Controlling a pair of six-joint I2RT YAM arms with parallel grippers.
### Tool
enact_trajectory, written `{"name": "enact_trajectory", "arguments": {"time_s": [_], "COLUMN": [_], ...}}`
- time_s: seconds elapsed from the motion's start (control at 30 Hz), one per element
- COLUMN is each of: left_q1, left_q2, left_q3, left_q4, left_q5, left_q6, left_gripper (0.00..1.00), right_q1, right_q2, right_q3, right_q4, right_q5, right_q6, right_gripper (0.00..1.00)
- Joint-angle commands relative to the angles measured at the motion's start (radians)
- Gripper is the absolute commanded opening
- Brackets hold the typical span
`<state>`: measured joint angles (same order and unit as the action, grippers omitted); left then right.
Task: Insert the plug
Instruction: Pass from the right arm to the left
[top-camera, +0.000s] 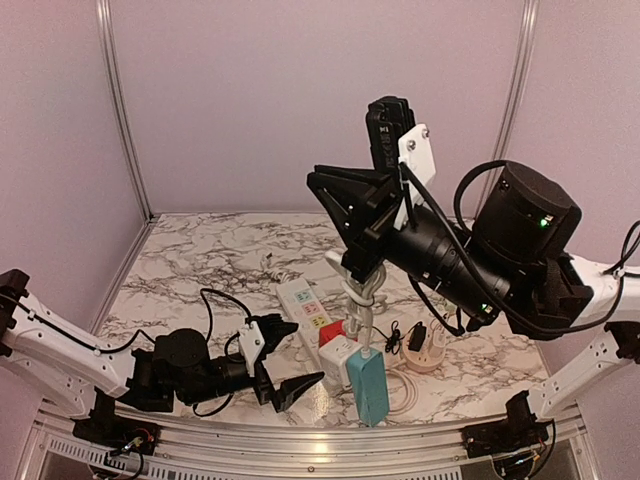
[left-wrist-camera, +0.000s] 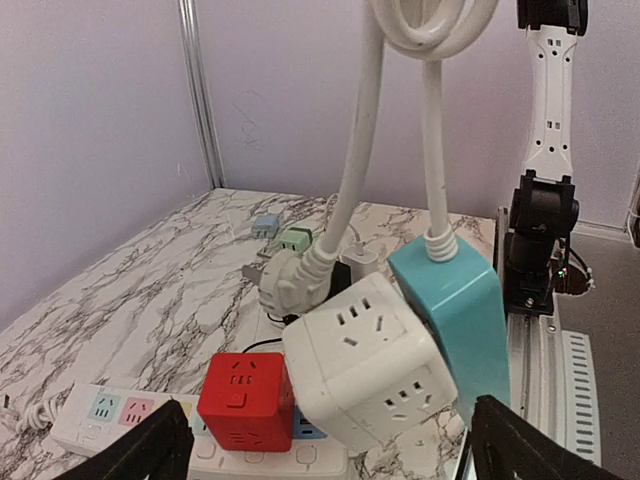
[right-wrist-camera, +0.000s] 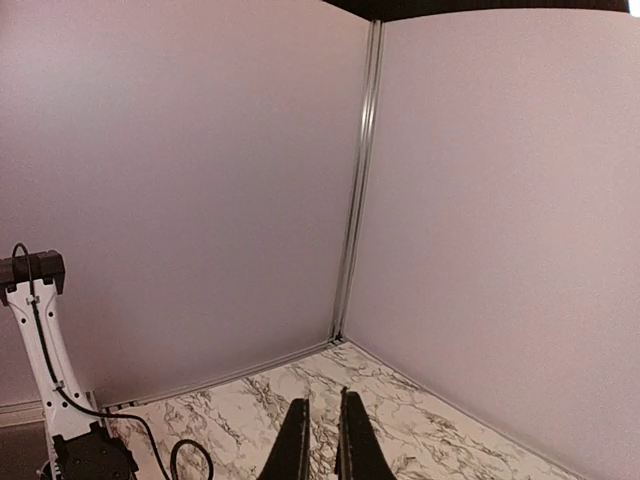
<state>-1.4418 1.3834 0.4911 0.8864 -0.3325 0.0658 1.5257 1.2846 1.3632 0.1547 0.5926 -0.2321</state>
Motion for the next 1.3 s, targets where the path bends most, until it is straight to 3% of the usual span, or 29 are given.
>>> {"name": "enact_trajectory", "arguments": {"time_s": [0.0, 0.2, 0.33, 0.63, 1.1, 1.27], "left_q1": [0.096, 0.149, 0.186, 0.296, 0.324, 0.345], "left_q2": [-0.110, -0.140, -0.054, 0.081, 0.239, 0.307], "left_q3": [-0.089, -0.110, -0.049, 0.048, 0.214, 0.284], "left_q4": [0.065, 0.039, 0.012, 0.042, -0.130, -0.186], "left_q5": [0.303, 0.470, 0.583, 0.695, 1.112, 1.168], "left_q6": [0.056, 0.100, 0.084, 0.022, 0.088, 0.095], "left_gripper": [0.99, 0.99, 0.99, 0.99, 0.99, 0.99], "right_q1": [0.021, 0.021, 0.021, 0.064, 0.089, 0.089], "right_q2": [-0.036, -0.044, -0.038, -0.023, -0.030, -0.030], "right_q3": [0.070, 0.073, 0.087, 0.111, 0.117, 0.122], "right_q4": [0.034, 0.014, -0.007, -0.048, -0.065, -0.071], "right_q5": [-0.004, -0.046, -0.091, -0.112, -0.135, -0.143], "right_q6": [-0.031, -0.002, 0.024, 0.024, 0.029, 0.032], "right_gripper": [0.00, 0.00, 0.00, 0.00, 0.00, 0.00]}}
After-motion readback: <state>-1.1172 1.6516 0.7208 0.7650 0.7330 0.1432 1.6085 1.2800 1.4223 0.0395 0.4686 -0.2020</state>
